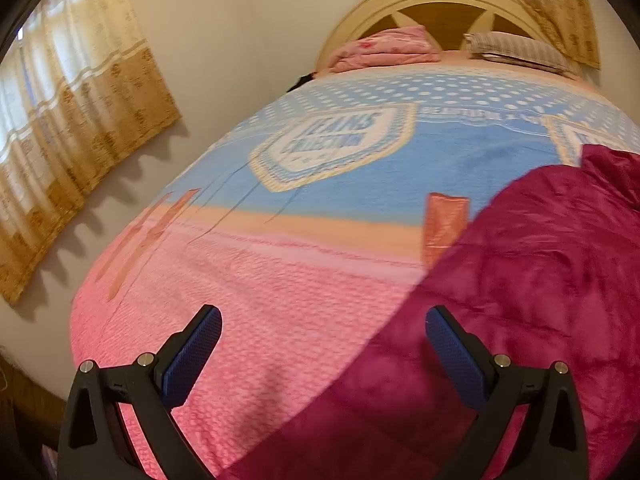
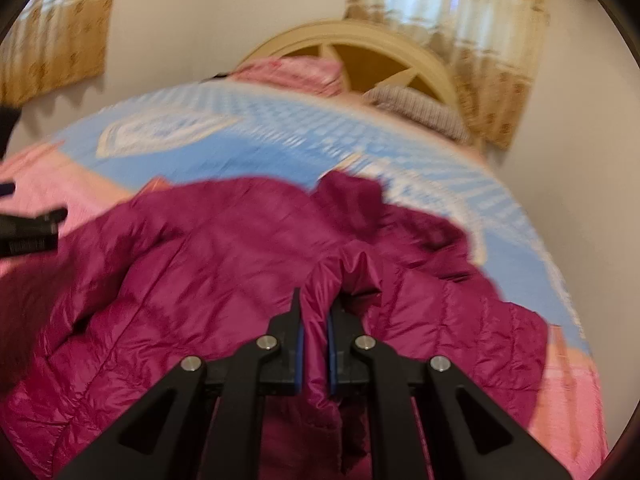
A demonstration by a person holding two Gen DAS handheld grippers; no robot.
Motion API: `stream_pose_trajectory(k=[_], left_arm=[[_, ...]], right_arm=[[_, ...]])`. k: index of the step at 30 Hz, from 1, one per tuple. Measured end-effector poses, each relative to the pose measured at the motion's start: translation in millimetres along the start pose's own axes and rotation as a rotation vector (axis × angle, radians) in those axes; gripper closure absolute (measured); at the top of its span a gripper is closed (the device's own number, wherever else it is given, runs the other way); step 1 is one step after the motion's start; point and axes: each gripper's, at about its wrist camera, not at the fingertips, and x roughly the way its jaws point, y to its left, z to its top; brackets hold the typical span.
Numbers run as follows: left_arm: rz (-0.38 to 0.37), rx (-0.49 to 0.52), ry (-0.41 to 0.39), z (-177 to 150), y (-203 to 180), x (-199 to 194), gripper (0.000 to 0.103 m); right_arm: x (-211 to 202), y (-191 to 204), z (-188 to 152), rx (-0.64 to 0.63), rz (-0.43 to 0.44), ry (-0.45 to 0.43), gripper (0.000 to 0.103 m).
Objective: Fold large clothes
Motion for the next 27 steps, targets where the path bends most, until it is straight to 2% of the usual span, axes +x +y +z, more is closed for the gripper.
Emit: stream_pose_trajectory(k=[6, 10, 11, 12, 13, 14, 18, 22, 27], left_arm=[[0.032, -0.029, 0.009, -6.2, 14.9, 9.2, 0.001], [0.041, -0.023, 0.041, -10.3, 11.9, 15.1, 0.001], [0.037, -0.022, 0.044, -11.7, 11.2, 14.6, 0.001], [0.041, -0.021, 0.042, -12.3, 10.4, 13.7, 0.001], [0.046, -0.020, 0.040, -12.7, 8.8, 12.5, 0.001], [0.048, -0.020, 0.036, -12.5, 8.3, 10.7, 0.001], [0.064, -0.041, 0.032, -9.1, 14.3, 4.0, 0.001], [0.101, -0.109, 0.038, -5.1, 30.8, -6.6, 0.001], [0.095, -0.177, 0.021, 2.1, 35.8, -27.7, 0.001]], right_arm=[[11.6, 22.2, -17.8, -0.066, 0.075, 0.055, 0.092], [14.4, 35.8, -23.7, -0.113, 0.066, 0.058, 0.085], [15.9, 36.4, -23.3, -0.107, 0.065, 0.065, 0.073], [16.0, 36.6, -23.0, -0.098, 0.079, 0.073, 0.052], [14.4, 37.3, -22.3, -0.089, 0.101, 0.073, 0.045], [13.0, 39.3, -21.3, -0.087, 0.105, 0.068, 0.043], [5.3, 47.4, -15.6, -0.071, 0.122, 0.059, 0.043], [-15.4, 44.8, -5.6, -0.034, 0.162, 0.017, 0.043], [-41.9, 35.7, 8.4, 0.041, 0.232, -0.031, 0.043]])
